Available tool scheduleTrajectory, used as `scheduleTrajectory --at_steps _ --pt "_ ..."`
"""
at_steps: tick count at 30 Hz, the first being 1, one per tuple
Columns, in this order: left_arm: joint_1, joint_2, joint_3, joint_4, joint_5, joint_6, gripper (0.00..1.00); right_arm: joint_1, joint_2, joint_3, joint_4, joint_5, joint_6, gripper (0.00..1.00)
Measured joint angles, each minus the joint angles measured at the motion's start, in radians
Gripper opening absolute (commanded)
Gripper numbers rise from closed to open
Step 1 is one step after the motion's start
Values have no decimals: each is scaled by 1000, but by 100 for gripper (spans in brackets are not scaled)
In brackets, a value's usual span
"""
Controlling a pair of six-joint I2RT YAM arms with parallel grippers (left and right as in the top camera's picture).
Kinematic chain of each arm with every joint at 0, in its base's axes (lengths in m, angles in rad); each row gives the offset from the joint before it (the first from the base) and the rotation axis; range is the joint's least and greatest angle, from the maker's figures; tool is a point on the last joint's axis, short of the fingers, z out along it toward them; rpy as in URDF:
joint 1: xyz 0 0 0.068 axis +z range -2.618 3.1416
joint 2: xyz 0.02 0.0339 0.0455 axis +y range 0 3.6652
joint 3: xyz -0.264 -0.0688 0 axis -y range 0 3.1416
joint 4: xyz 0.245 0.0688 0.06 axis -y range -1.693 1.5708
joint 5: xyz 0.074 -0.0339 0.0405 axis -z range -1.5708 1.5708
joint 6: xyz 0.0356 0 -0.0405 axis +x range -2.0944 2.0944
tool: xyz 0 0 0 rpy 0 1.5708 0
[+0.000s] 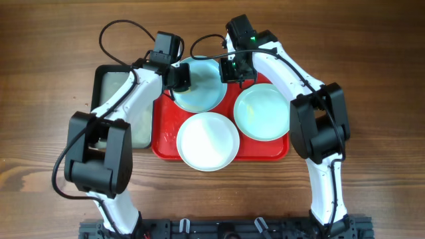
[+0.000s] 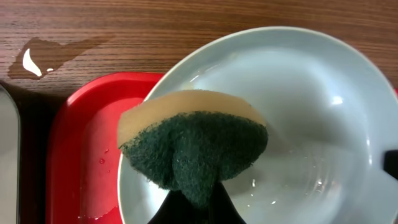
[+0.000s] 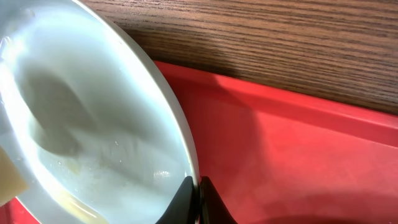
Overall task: Clean dirty plates on tray and stack at the side
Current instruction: 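Scrub the plate surface with the sponge in the left gripper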
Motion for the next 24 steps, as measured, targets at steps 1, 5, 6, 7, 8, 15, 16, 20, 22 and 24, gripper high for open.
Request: scheduleTrajectory --at_steps 1,5,6,7,8,15,16,20,22,24 --pt "0 7 0 0 -5 0 4 0 0 0 0 0 0 4" --pt "0 40 0 -2 -7 0 4 0 0 0 0 0 0 4" --pt "0 45 0 -1 -7 3 4 0 0 0 0 0 0 4" --pt "0 48 0 -1 -7 3 4 0 0 0 0 0 0 4" --pt "0 48 0 -1 -7 3 4 0 0 0 0 0 0 4" --pt "0 76 0 9 -7 3 4 0 0 0 0 0 0 5" --pt "0 80 0 12 -7 3 4 0 0 0 0 0 0 4" --pt "0 85 0 16 -7 3 4 0 0 0 0 -3 0 4" --pt "0 85 0 16 1 3 4 0 0 0 -1 -3 0 4" --pt "2 85 0 19 24 3 4 -1 0 0 -6 -3 0 4"
